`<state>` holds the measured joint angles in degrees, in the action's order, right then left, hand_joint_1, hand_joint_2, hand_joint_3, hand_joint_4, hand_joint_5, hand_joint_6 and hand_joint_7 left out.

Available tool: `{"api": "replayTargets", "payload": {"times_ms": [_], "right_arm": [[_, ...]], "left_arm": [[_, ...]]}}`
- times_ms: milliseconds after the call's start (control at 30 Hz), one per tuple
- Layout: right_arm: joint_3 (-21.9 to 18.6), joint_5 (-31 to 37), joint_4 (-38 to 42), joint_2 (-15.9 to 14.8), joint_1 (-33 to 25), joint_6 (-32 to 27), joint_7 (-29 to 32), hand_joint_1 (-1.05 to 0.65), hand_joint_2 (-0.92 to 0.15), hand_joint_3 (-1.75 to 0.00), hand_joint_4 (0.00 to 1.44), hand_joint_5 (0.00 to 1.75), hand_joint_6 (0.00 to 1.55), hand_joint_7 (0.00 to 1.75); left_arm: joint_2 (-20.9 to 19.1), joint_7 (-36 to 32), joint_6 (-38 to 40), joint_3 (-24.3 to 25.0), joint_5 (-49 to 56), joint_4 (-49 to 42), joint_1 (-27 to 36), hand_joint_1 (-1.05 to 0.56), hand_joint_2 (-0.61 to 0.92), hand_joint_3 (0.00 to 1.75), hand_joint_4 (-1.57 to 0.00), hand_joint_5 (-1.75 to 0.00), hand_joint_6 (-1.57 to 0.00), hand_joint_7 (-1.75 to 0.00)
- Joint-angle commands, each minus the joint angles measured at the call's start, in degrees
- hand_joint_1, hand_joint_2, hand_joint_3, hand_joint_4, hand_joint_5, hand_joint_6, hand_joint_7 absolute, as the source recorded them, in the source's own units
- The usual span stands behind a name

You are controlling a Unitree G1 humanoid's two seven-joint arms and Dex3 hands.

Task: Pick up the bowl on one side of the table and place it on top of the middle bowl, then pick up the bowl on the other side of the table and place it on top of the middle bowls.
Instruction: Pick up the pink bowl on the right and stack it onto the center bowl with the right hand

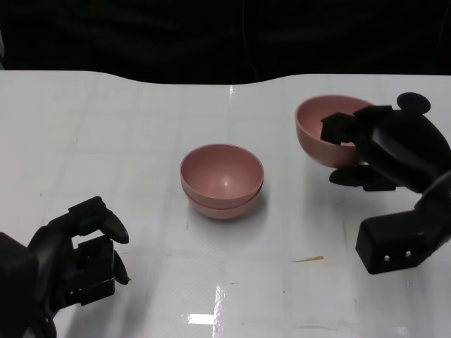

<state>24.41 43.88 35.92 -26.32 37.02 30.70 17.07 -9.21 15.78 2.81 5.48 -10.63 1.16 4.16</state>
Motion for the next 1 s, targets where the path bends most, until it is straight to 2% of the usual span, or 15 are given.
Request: {"api": "replayTargets", "payload": {"times_ms": [33,233,467,500,667,700,733,800,833,867,933,1000], "right_arm": [[0.3,0.4,-1.3,0.8,2.5,-0.1,-1.3,-0.28,-0.90,-0.28,0.79,1.75,0.57,1.75],[2.7,1.8,-0.8,3.3,6.4,1.8,-3.1,-0.33,-0.92,-0.24,0.80,1.75,0.57,1.75],[5.4,3.5,1.2,7.5,9.9,2.2,-3.6,-0.29,-0.89,-0.19,0.82,1.75,0.58,1.74],[5.8,3.6,1.3,7.9,10.2,1.9,-4.1,-0.29,-0.88,-0.20,0.83,1.75,0.61,1.66],[6.5,2.8,1.1,10.0,10.8,1.0,-8.1,-0.30,-0.86,-0.18,0.85,1.75,0.71,1.46],[6.5,2.6,0.8,10.4,10.8,0.8,-9.0,-0.29,-0.88,-0.21,0.86,1.75,0.79,1.28],[6.6,2.4,0.9,10.8,10.6,1.1,-9.2,-0.28,-0.88,-0.22,0.86,1.75,0.83,1.21],[6.6,2.3,1.0,11.4,10.3,1.6,-9.0,-0.26,-0.88,-0.24,0.88,1.75,0.87,1.18],[6.7,2.4,1.1,11.7,10.2,1.8,-8.7,-0.26,-0.87,-0.27,0.88,1.75,0.82,1.31],[6.8,2.4,1.2,11.9,10.1,1.9,-8.6,-0.26,-0.86,-0.33,0.89,1.75,0.74,1.53],[7.1,2.7,1.4,12.4,9.9,1.7,-8.5,-0.26,-0.84,-0.37,0.89,1.75,0.67,1.69],[7.4,3.1,1.7,12.9,9.9,1.6,-8.3,-0.26,-0.82,-0.39,0.88,1.75,0.64,1.72]], "left_arm": [[-0.5,-0.7,0.4,0.2,0.6,0.8,0.2,0.38,0.86,1.12,-0.80,-1.75,-0.61,-1.75],[-0.3,-0.3,-0.2,0.0,0.3,0.5,0.1,0.38,0.86,1.12,-0.80,-1.75,-0.62,-1.75],[-0.1,-0.3,-2.3,-0.2,0.7,-0.5,0.3,0.37,0.83,1.13,-0.82,-1.75,-0.64,-1.75],[-0.1,-0.5,-2.3,-0.2,0.8,-0.6,0.3,0.36,0.82,1.14,-0.82,-1.75,-0.65,-1.75],[0.0,-0.2,-3.0,-0.1,0.8,-1.1,0.2,0.36,0.81,1.16,-0.82,-1.75,-0.65,-1.75],[0.1,-0.1,-3.0,0.0,0.6,-1.3,0.2,0.36,0.81,1.16,-0.82,-1.75,-0.65,-1.75],[0.1,-0.1,-2.7,0.1,0.5,-1.2,0.2,0.36,0.81,1.16,-0.82,-1.75,-0.65,-1.75],[0.1,-0.1,-3.1,0.0,0.5,-1.4,0.3,0.35,0.81,1.16,-0.83,-1.75,-0.65,-1.75],[0.0,0.0,-3.4,0.0,0.7,-1.6,0.3,0.35,0.80,1.16,-0.83,-1.75,-0.65,-1.75],[-0.1,0.1,-3.7,-0.1,0.8,-1.7,0.4,0.35,0.79,1.17,-0.83,-1.75,-0.65,-1.75],[0.0,0.1,-3.9,-0.1,0.7,-1.7,0.5,0.34,0.78,1.18,-0.83,-1.75,-0.65,-1.75],[-0.1,0.2,-4.3,-0.2,1.0,-1.7,0.7,0.34,0.77,1.19,-0.83,-1.75,-0.65,-1.75]]}}
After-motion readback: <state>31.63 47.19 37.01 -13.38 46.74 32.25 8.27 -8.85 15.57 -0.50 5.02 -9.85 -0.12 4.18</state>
